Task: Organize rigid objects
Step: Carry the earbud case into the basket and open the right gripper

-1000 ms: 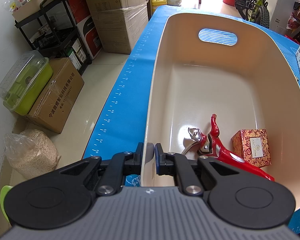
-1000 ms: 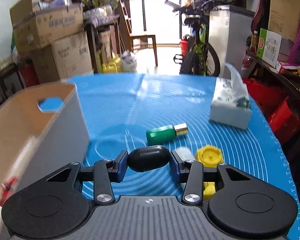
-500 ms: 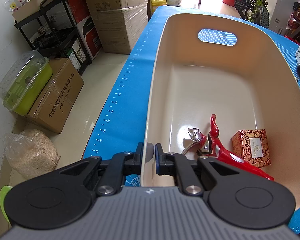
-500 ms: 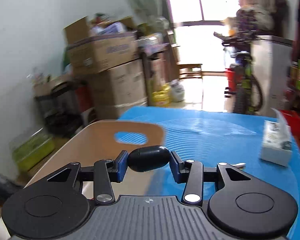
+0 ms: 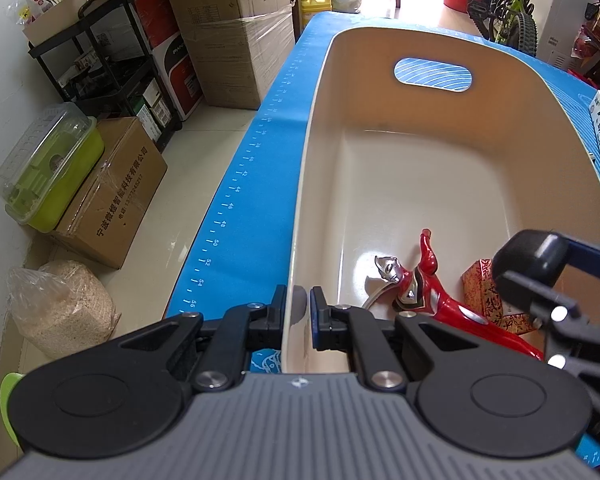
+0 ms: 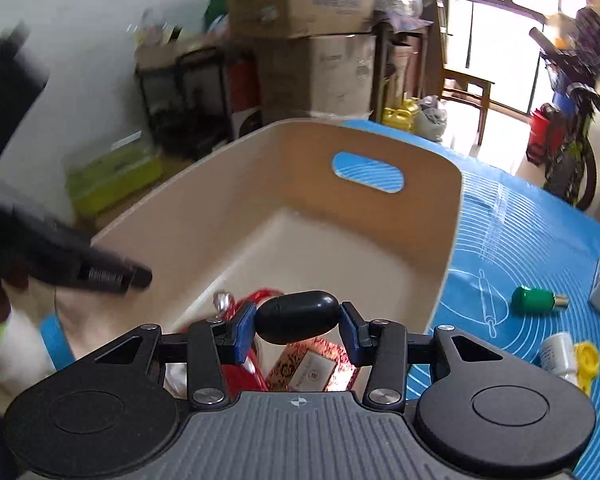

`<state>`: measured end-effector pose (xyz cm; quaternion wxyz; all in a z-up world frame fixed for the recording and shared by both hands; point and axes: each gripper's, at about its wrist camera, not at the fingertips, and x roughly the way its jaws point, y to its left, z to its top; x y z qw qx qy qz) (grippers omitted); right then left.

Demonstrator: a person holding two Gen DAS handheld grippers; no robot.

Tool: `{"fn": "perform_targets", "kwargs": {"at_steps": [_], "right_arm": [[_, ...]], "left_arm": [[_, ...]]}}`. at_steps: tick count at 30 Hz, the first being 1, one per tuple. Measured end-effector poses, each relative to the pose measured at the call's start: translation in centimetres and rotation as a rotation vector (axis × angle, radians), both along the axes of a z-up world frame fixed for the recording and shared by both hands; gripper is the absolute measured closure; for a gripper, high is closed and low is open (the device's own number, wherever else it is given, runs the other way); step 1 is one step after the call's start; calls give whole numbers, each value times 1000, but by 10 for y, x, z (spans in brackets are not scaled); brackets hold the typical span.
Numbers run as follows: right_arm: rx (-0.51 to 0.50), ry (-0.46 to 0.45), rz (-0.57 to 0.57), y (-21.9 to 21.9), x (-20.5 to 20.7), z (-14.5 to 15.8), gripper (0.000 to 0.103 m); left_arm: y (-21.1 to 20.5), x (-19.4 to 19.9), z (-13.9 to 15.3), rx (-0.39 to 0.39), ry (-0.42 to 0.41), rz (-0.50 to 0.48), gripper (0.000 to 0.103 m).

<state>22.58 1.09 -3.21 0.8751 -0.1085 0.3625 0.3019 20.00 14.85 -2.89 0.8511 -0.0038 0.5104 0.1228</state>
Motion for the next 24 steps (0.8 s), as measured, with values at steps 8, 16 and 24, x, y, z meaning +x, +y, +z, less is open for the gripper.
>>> {"fn": "perform_targets", "kwargs": {"at_steps": [8,16,24], "right_arm": [[4,14,29,-1,-3,2,51],[143,32,-77,-43,13,27,36],[205,-28,-284,-113,44,44,31]], "left_arm": [[0,1,0,6,2,0,90],[0,0,1,9,1,0,90],[1,0,0,9,2,1,90]]}}
